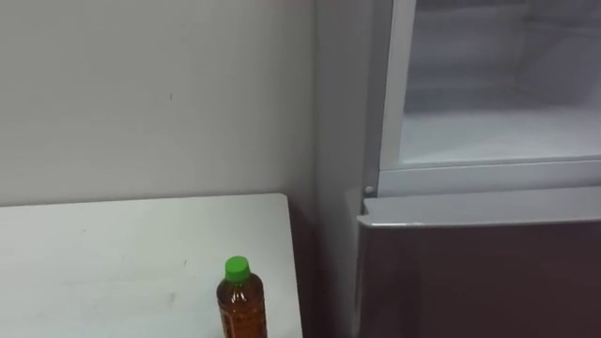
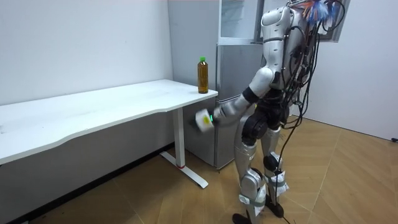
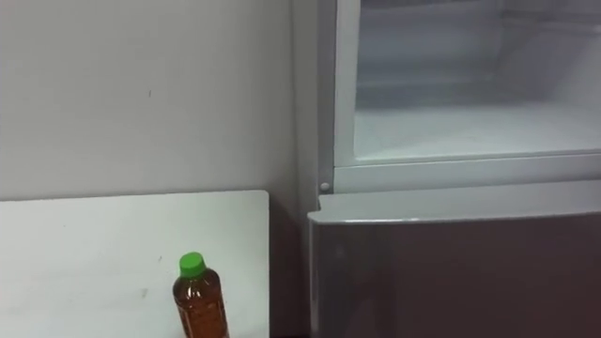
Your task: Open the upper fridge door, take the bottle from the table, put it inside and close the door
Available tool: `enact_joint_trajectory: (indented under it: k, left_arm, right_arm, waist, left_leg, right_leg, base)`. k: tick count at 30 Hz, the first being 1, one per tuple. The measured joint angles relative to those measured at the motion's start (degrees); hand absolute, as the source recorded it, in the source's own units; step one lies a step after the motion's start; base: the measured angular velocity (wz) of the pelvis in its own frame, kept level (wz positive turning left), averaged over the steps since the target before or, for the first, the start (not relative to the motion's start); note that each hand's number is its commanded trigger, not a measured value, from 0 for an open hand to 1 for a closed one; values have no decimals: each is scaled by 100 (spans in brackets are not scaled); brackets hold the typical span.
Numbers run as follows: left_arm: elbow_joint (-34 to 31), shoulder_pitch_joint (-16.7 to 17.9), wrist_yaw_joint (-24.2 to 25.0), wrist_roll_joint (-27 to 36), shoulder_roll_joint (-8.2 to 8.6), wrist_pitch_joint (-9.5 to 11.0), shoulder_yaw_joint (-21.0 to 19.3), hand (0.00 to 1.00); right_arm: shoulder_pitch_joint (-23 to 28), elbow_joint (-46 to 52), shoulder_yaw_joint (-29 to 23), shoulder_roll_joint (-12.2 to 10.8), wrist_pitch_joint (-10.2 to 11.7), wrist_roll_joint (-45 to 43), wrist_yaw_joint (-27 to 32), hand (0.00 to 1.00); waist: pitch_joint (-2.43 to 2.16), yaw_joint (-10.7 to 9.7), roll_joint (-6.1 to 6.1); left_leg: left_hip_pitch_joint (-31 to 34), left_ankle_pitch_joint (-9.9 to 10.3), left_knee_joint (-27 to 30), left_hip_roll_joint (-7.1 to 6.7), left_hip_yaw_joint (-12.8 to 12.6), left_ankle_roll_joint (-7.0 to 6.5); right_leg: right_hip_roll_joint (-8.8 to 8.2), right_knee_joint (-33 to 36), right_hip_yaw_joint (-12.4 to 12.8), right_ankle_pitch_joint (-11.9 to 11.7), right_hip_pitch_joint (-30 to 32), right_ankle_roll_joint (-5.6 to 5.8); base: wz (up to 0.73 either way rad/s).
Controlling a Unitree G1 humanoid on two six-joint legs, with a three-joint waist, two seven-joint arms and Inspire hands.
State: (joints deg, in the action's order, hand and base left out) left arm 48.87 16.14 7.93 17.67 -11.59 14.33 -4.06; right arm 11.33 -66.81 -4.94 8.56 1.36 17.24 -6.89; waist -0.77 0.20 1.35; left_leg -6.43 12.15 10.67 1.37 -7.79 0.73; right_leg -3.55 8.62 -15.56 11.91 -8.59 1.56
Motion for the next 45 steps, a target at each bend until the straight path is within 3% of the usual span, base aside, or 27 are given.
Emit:
enact_joint_trajectory:
  k: [2,3,6,10,12,16,22,32,38,45]
  left_arm:
    - [1098,222,-636,-296,-286,-469,-79,0]
    - [1239,286,-764,-411,-302,-552,-83,0]
    - [1654,468,-1141,-1019,-120,-840,-99,0]
    - [1677,353,-1166,-1647,251,-1126,-25,0]
    - [1657,250,-1177,-1743,288,-1234,-23,0]
    - [1636,185,-1239,-1890,300,-1437,-43,0]
    - [1657,201,-1249,-2218,390,-1812,-277,0]
    - [1612,138,-1286,-2615,438,-1980,-280,0]
    - [1460,15,-1485,-3128,439,-1989,-286,0]
    - [1459,-82,-1669,-3238,439,-1947,-249,0]
  right_arm:
    - [21,-15,35,-7,-9,2,-13,0]
    - [11,-47,41,-5,-10,9,-21,0]
    - [-134,-268,138,-2,-14,39,-91,0]
    - [-202,-320,161,-7,-10,74,-225,0]
    - [-205,-322,157,5,-9,105,-226,0]
    - [-155,-321,125,57,-1,301,-206,0]
    - [-120,-337,74,62,-60,336,-212,0]
    - [-116,-212,87,55,-221,350,-204,0]
    - [-112,-184,97,31,-226,336,-197,0]
    - [-110,-150,163,17,-234,561,-250,0]
  waist:
    - [14,-5,71]
    - [14,15,72]
    - [47,30,67]
    - [65,14,25]
    - [77,-5,7]
    - [86,-63,-157]
    - [82,-99,-163]
    - [73,-132,-118]
    - [54,-132,-70]
    - [42,-135,-29]
  left_leg:
    - [33,41,6,8,23,10]
    - [47,48,13,4,34,0]
    - [128,74,77,-33,145,-46]
    - [189,111,155,-39,204,-67]
    - [189,111,167,-34,196,-64]
    - [173,111,163,-32,177,-64]
    - [164,110,194,-41,167,-63]
    - [164,113,194,-40,162,-63]
    - [164,113,200,-40,154,-63]
    - [170,113,200,-40,155,-63]
  right_leg:
    - [9,-2,-21,1,7,-3]
    - [5,0,-22,-1,8,2]
    - [-31,2,-49,-29,-9,44]
    - [-39,-4,-81,-29,-54,51]
    - [-34,-4,-77,-26,-56,47]
    - [-34,2,-39,-23,-45,46]
    - [-37,2,-39,-17,-52,51]
    - [-45,10,-41,11,-31,55]
    - [-43,21,-19,10,-24,54]
    - [-41,14,-32,9,-28,54]
  base:
    - [8]
    - [16]
    - [15]
    - [6]
    - [0]
    - [-4]
    - [0]
    - [0]
    - [0]
    - [0]
